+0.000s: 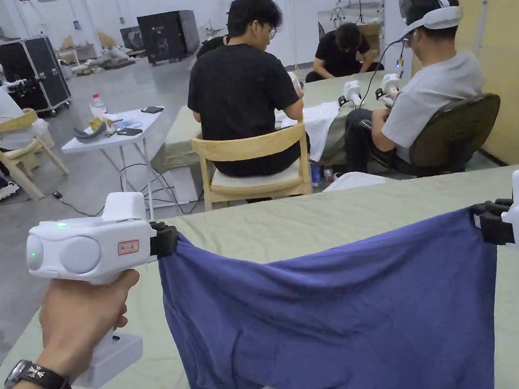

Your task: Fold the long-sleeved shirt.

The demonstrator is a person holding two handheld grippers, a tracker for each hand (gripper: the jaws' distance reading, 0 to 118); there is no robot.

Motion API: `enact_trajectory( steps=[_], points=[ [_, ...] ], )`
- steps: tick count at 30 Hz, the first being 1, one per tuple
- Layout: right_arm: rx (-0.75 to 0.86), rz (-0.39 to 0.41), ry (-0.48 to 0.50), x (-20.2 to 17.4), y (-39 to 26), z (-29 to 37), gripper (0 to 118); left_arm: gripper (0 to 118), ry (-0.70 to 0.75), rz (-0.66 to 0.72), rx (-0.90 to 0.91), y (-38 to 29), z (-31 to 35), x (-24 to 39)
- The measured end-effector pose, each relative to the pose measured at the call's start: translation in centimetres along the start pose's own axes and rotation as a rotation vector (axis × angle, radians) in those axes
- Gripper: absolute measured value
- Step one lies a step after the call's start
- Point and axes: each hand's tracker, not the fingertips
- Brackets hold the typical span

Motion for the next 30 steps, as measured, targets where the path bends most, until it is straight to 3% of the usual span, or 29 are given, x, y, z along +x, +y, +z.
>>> enact_trajectory(
  steps=[5, 14, 30],
  points=[
    [0.092, 0.037, -0.02, 0.0, 5.4, 2.7, 6, 4, 0.035, -0.034, 0.077, 5.1, 3.1, -0.5],
    [0.219, 0.032, -0.041, 1.1, 15.0, 5.9, 6, 4, 0.079, -0.025, 0.199, 13.7, 8.0, -2.0],
    [0.38, -0.022, -0.07, 2.9, 27.5, 11.8, 6, 4, 0.108, 0.034, 0.358, 23.1, 14.8, -3.6]
  ],
)
